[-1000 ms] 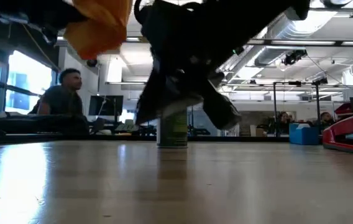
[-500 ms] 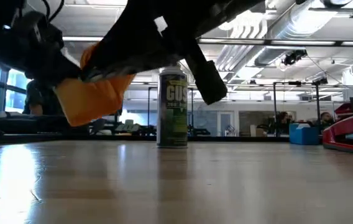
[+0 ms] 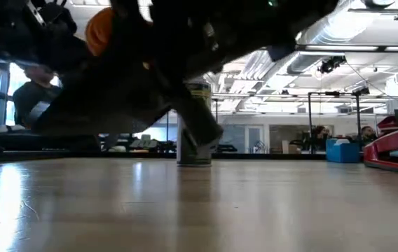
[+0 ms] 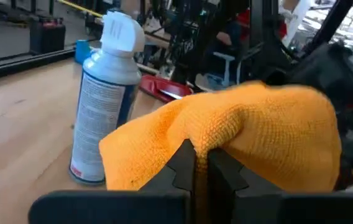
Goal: Apply microfiber cloth
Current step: Wipe the black cellphone using the green microfiber cloth
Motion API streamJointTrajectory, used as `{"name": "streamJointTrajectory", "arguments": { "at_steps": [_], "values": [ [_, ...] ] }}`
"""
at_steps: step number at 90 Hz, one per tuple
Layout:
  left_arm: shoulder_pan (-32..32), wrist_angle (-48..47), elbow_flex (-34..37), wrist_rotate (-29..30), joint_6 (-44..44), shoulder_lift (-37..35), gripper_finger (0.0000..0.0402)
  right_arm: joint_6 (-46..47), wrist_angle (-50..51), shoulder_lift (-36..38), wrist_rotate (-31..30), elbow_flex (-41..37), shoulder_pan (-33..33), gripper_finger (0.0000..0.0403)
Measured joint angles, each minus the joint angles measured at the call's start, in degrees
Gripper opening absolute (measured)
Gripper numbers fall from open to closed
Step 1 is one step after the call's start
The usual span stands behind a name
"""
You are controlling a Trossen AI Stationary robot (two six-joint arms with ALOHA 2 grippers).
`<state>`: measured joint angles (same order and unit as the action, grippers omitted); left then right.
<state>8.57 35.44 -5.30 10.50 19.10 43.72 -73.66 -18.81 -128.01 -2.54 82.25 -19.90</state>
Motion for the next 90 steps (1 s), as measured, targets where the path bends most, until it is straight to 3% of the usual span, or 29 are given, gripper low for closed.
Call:
{"name": "streamJointTrajectory", "arguments": {
  "at_steps": [24,46,64,90],
  "values": [
    [-1.8,3.9,-2.6,-4.5,-1.3,10.1,0.0000,-8.0,14.3,-3.9,5.2,11.8,0.1,0.0008],
    [-1.8,9.9,-4.8,-8.2,-1.9,20.8,0.0000,-9.7,18.6,-6.2,10.4,16.4,0.9,0.0007],
    [-1.8,9.6,-6.5,-13.7,-0.3,26.7,0.0000,-10.4,19.5,-6.3,5.6,16.4,0.4,0.0007],
    [-1.4,4.3,-6.5,-17.4,1.9,26.6,0.0000,-9.1,22.5,-5.3,-2.2,16.4,-1.4,0.0007]
  ]
}}
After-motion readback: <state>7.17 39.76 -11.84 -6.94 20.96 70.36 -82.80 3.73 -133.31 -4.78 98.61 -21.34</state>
